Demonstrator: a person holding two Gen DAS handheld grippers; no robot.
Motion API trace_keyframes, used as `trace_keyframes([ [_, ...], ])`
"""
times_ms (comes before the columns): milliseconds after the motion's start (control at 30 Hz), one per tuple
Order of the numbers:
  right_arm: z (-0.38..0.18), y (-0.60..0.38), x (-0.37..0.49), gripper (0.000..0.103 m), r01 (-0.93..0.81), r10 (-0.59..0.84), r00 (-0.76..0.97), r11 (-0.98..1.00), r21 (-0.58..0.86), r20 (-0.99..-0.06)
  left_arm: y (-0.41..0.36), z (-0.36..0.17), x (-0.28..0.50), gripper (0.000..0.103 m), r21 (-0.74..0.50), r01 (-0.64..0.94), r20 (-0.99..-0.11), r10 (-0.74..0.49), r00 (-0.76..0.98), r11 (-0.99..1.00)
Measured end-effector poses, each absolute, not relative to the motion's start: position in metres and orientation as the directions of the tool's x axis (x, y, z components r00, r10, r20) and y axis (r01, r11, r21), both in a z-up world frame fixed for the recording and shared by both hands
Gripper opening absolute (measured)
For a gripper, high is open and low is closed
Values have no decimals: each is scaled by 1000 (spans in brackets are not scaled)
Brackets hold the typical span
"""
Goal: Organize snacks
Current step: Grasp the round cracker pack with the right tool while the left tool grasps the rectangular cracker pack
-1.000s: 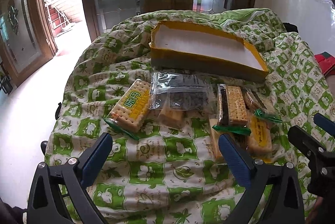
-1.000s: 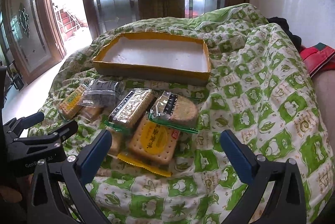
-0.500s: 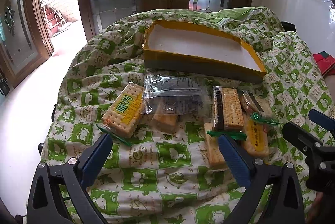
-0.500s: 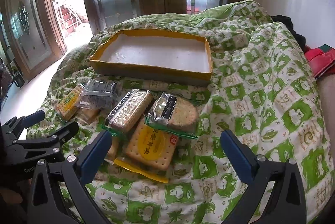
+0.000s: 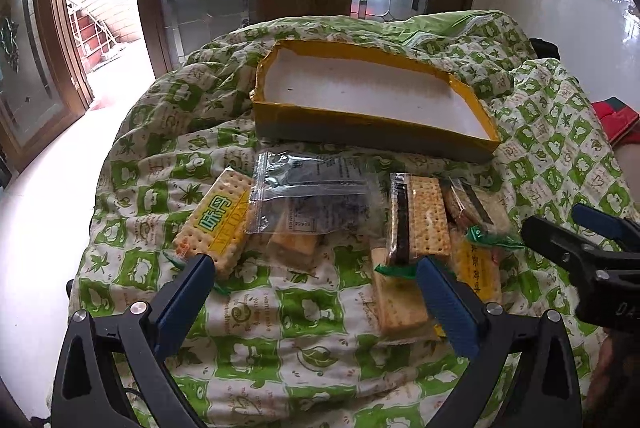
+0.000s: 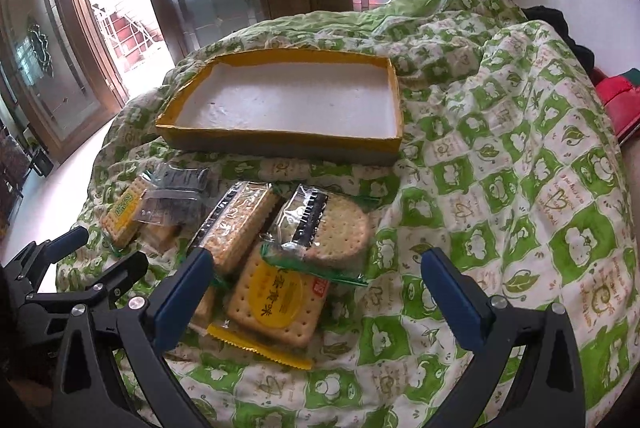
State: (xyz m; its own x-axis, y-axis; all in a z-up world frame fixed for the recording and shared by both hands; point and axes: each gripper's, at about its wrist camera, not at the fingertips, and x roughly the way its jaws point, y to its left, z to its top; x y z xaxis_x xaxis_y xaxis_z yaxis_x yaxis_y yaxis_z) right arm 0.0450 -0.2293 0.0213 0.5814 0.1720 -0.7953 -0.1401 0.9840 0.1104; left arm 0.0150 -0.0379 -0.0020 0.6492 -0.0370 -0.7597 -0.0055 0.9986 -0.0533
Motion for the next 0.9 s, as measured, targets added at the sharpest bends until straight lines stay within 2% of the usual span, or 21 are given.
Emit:
trace_keyframes([
  [367, 12, -236, 56, 102, -118, 192, 553, 981, 152, -811, -60, -7, 26, 101, -71, 69, -772, -98, 628, 995],
  [600, -5, -247, 82, 94, -52, 289, 446, 953, 298, -847, -82, -15, 42, 88, -70, 135, -797, -137, 589, 988],
  [800, -16, -249, 93, 94, -19, 304, 418, 945, 327, -856, -90, -25, 56, 76, -110, 153, -817, -176, 549, 982],
  [900, -20, -249, 96, 87, -11, 320, 407, 938, 346, -855, -92, -31, 61, 67, -139, 162, -824, -205, 528, 977],
])
